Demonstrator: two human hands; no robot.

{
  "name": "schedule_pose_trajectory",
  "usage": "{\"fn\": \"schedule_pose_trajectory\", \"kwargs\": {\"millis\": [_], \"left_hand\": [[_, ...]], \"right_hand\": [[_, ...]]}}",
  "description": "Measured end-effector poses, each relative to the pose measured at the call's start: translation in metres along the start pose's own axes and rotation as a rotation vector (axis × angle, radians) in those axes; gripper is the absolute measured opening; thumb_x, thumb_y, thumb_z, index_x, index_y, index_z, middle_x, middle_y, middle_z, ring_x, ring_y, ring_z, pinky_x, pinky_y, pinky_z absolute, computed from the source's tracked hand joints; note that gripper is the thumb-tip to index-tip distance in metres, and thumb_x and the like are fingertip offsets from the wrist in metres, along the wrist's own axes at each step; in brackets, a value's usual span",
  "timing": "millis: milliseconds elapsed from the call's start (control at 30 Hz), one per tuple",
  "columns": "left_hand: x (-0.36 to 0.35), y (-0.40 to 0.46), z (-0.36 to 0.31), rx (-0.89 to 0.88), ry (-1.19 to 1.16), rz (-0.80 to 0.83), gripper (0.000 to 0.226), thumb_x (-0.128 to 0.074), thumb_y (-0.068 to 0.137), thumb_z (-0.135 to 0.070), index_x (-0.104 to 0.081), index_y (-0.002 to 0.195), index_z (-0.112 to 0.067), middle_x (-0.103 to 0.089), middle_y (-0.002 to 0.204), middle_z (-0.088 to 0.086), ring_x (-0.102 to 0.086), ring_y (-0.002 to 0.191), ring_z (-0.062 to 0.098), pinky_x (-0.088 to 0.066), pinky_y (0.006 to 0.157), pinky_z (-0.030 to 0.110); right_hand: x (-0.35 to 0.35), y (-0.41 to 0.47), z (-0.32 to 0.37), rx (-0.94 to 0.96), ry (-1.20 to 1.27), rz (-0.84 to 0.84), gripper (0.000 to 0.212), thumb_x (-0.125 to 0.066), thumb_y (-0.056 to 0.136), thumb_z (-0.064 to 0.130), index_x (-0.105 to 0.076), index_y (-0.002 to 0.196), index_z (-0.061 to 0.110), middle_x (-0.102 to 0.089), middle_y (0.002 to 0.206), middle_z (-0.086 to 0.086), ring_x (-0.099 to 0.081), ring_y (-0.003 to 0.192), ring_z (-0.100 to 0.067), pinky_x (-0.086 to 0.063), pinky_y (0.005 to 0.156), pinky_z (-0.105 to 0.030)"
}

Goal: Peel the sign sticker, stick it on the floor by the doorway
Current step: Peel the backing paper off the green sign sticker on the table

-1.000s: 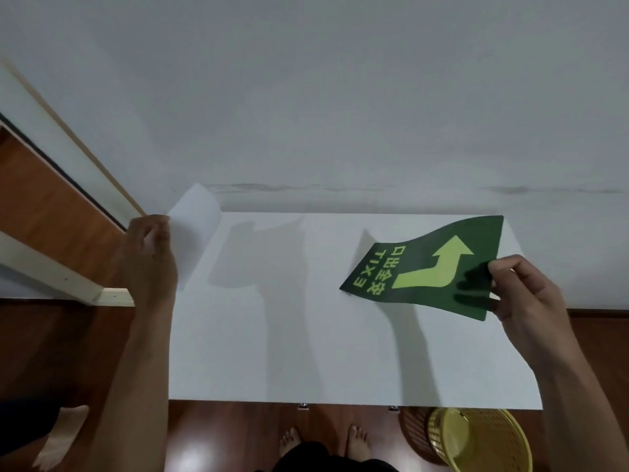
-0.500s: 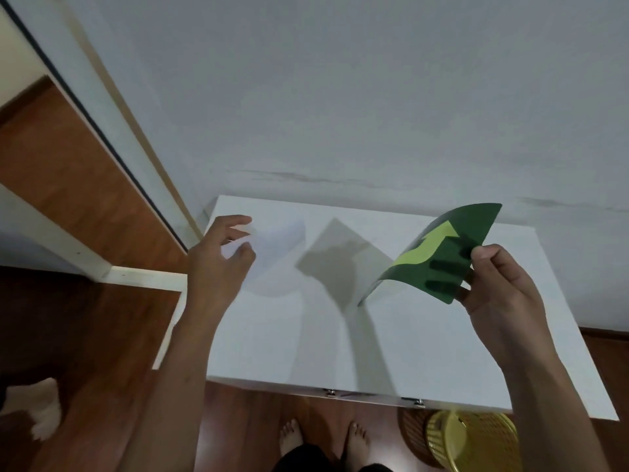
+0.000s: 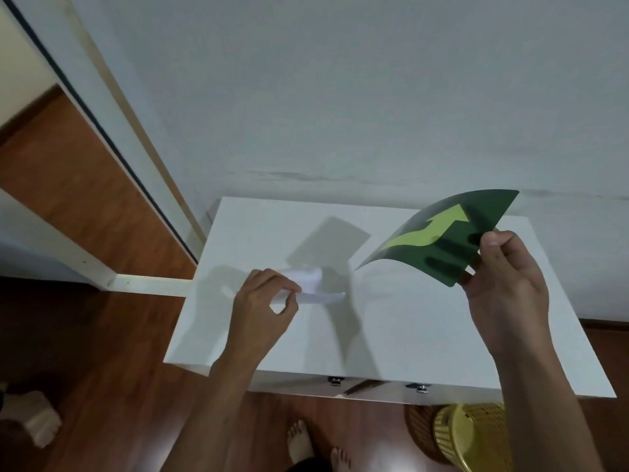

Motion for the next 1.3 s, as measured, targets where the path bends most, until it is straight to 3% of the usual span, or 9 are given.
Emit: {"fn": "schedule_pose_trajectory", "kwargs": {"millis": [167,367,467,567,700,833,1100,1233,1300], "left_hand": [[-0.046,-0.047,0.003,-0.007,0.091,0.090,0.018,-0.073,0.073,0.000,-0.071,0.076,-0.018,-0.072,0.083,-0.008,-0.066,0.086,0.015,-0.050,0.080,0.032],[-0.089,-0.082,0.031,0.188,0.269,0.277,0.032,-0.074,0.064,0.009,-0.076,0.082,-0.018,-0.076,0.105,0.000,-0.065,0.113,0.026,-0.032,0.112,0.042],[-0.096,-0.091,0.036,0.285,0.303,0.385,0.037,-0.070,0.068,-0.001,-0.076,0.097,-0.023,-0.071,0.120,-0.003,-0.056,0.127,0.023,-0.022,0.119,0.045],[-0.093,-0.090,0.027,0.289,0.330,0.416,0.035,-0.068,0.062,-0.017,-0.074,0.097,-0.019,-0.074,0.110,-0.001,-0.061,0.118,0.025,-0.022,0.117,0.054],[-0.069,-0.080,0.012,0.251,0.266,0.288,0.033,-0.064,0.062,-0.026,-0.075,0.093,-0.025,-0.074,0.110,-0.007,-0.061,0.118,0.017,-0.032,0.114,0.052],[-0.045,-0.071,0.012,0.264,0.118,0.209,0.009,-0.066,0.070,-0.022,-0.070,0.077,-0.026,-0.075,0.107,-0.012,-0.063,0.115,0.012,-0.043,0.104,0.030],[0.002,-0.063,0.018,0.266,-0.160,0.015,0.021,-0.065,0.077,0.003,-0.070,0.076,-0.018,-0.069,0.112,-0.020,-0.053,0.125,-0.004,-0.035,0.101,0.006],[0.039,-0.059,0.021,0.310,-0.284,-0.127,0.013,-0.071,0.082,-0.025,-0.069,0.095,-0.025,-0.068,0.114,-0.024,-0.058,0.117,-0.004,-0.037,0.097,0.004],[0.059,-0.055,0.023,0.347,-0.324,-0.212,0.035,-0.071,0.078,-0.047,-0.063,0.106,-0.027,-0.067,0.115,-0.020,-0.060,0.111,-0.001,-0.042,0.093,0.005]], "right_hand": [[0.015,-0.009,0.001,-0.015,0.058,0.000,0.035,-0.040,0.107,0.009,-0.055,0.078,0.021,-0.065,0.097,0.002,-0.064,0.092,-0.022,-0.059,0.072,-0.031],[0.017,-0.020,0.002,-0.004,0.093,0.051,0.041,-0.039,0.107,0.007,-0.056,0.074,0.025,-0.067,0.086,0.011,-0.067,0.083,-0.014,-0.059,0.072,-0.032],[0.012,-0.022,0.006,0.015,0.106,0.064,0.037,-0.039,0.107,0.008,-0.054,0.077,0.023,-0.068,0.093,0.007,-0.067,0.086,-0.016,-0.059,0.076,-0.034],[0.003,-0.026,0.012,0.033,0.112,0.080,0.034,-0.042,0.107,0.011,-0.053,0.077,0.023,-0.060,0.104,-0.001,-0.065,0.084,-0.014,-0.059,0.079,-0.038],[-0.017,-0.034,0.021,0.065,0.134,0.111,0.030,-0.041,0.107,0.012,-0.051,0.079,0.020,-0.057,0.107,-0.002,-0.065,0.082,-0.011,-0.059,0.079,-0.037],[-0.044,-0.041,0.026,0.073,0.142,0.150,0.029,-0.042,0.106,0.013,-0.050,0.080,0.020,-0.061,0.109,0.000,-0.067,0.088,-0.014,-0.059,0.083,-0.040],[-0.096,-0.057,0.024,0.090,0.129,0.206,0.027,-0.042,0.106,0.014,-0.050,0.081,0.019,-0.060,0.120,-0.005,-0.068,0.093,-0.019,-0.058,0.082,-0.039],[-0.122,-0.070,0.016,0.078,0.118,0.208,0.024,-0.043,0.104,0.015,-0.050,0.082,0.018,-0.059,0.120,-0.007,-0.068,0.092,-0.020,-0.058,0.081,-0.037],[-0.136,-0.076,0.012,0.073,0.098,0.213,0.022,-0.043,0.104,0.017,-0.049,0.083,0.016,-0.059,0.122,-0.010,-0.069,0.094,-0.021,-0.058,0.080,-0.036]]}}
Point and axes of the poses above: each hand's wrist, its own y-axis towards the middle knuckle, its own x-axis out of the back of the hand, z = x × y, the point moved 10 cm from there along y, towards the middle knuckle
